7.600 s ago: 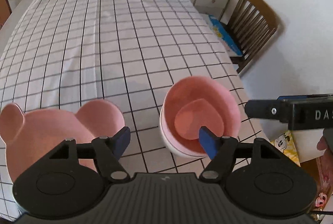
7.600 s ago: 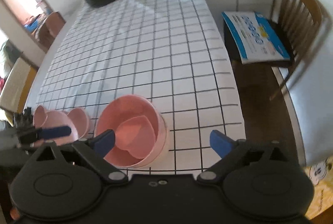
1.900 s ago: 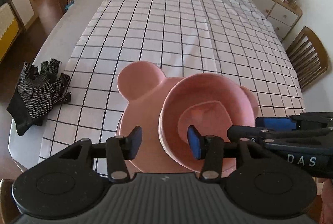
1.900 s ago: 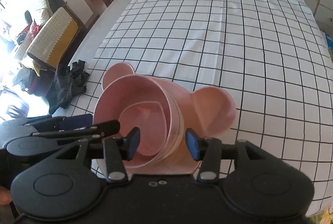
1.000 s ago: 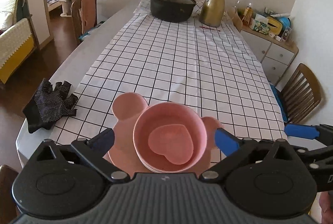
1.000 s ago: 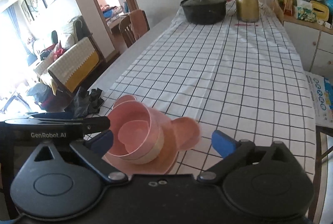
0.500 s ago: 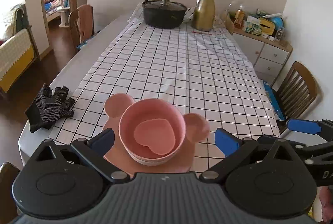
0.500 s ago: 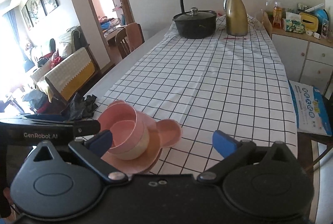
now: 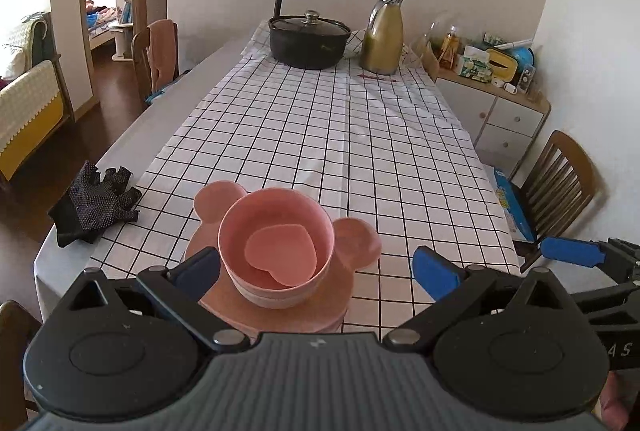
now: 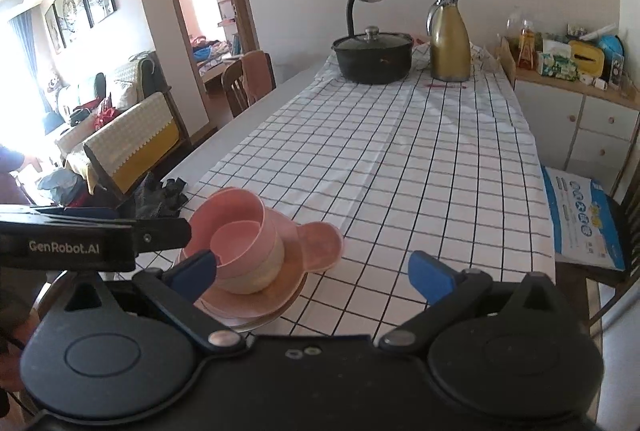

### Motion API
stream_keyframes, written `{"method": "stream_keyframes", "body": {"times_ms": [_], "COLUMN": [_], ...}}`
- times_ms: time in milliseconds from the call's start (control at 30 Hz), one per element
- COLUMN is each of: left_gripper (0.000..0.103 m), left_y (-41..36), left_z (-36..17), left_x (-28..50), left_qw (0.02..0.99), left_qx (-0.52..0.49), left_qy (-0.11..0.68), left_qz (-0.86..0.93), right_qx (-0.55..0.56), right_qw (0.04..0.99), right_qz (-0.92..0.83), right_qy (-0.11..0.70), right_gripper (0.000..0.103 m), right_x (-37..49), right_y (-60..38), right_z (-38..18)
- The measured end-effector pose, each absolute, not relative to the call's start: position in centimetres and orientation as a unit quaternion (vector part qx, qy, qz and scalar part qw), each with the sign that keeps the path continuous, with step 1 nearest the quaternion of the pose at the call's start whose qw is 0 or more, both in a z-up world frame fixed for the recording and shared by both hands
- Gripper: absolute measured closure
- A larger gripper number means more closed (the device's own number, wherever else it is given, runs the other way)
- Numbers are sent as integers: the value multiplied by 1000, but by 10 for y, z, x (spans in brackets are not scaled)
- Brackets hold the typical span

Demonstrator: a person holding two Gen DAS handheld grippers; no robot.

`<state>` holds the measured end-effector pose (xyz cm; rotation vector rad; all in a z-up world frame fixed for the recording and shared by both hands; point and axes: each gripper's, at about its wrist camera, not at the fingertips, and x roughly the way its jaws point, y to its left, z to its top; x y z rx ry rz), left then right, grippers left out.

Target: Organize plates and bowls

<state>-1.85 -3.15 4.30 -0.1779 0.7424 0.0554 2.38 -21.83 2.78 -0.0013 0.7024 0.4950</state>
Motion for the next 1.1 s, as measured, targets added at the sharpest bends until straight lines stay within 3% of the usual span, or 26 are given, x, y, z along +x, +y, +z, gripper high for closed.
{"method": "stream_keyframes", "body": {"times_ms": [1100], "left_gripper": [0], "left_y": [-29], "left_z": [43], "left_x": [-29], "left_qw": [927], "left_qx": [-98], "left_qy": [360], "left_qz": [33], "right_qx": [28], "right_qw": [914], "right_qz": [226], "right_qy": [336], "right_gripper": [1], "right_x": [25], "right_y": [-223], "right_z": [25]}}
